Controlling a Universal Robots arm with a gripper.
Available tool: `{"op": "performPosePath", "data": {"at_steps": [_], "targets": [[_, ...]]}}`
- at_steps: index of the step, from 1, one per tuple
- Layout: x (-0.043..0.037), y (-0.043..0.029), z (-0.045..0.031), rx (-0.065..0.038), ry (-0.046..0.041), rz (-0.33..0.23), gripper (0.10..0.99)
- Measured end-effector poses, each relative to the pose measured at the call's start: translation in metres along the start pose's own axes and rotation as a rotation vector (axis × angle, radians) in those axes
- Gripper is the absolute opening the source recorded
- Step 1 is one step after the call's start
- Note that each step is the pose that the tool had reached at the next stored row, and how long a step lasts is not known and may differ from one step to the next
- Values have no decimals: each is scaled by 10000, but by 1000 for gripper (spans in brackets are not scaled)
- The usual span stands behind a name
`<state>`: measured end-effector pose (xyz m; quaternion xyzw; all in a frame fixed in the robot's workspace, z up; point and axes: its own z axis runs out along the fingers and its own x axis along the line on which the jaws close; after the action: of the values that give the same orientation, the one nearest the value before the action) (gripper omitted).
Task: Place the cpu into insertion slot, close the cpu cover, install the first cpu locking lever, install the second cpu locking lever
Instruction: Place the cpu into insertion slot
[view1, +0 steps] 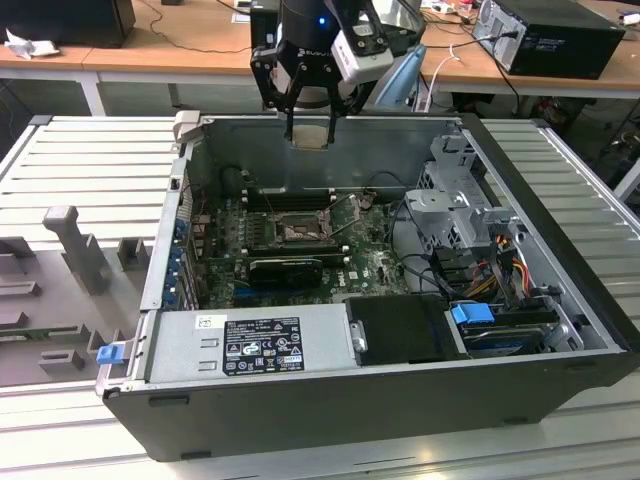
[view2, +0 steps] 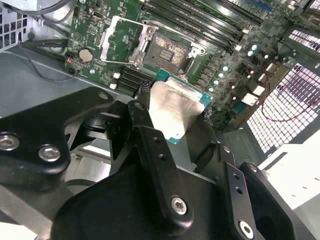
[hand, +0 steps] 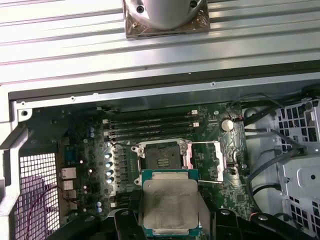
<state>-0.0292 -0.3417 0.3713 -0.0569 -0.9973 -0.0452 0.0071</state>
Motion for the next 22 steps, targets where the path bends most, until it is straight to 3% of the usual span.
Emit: {"op": "performPosePath", "data": {"at_steps": [22], "targets": [[0, 0, 4, -10, -45, 498, 529]]}}
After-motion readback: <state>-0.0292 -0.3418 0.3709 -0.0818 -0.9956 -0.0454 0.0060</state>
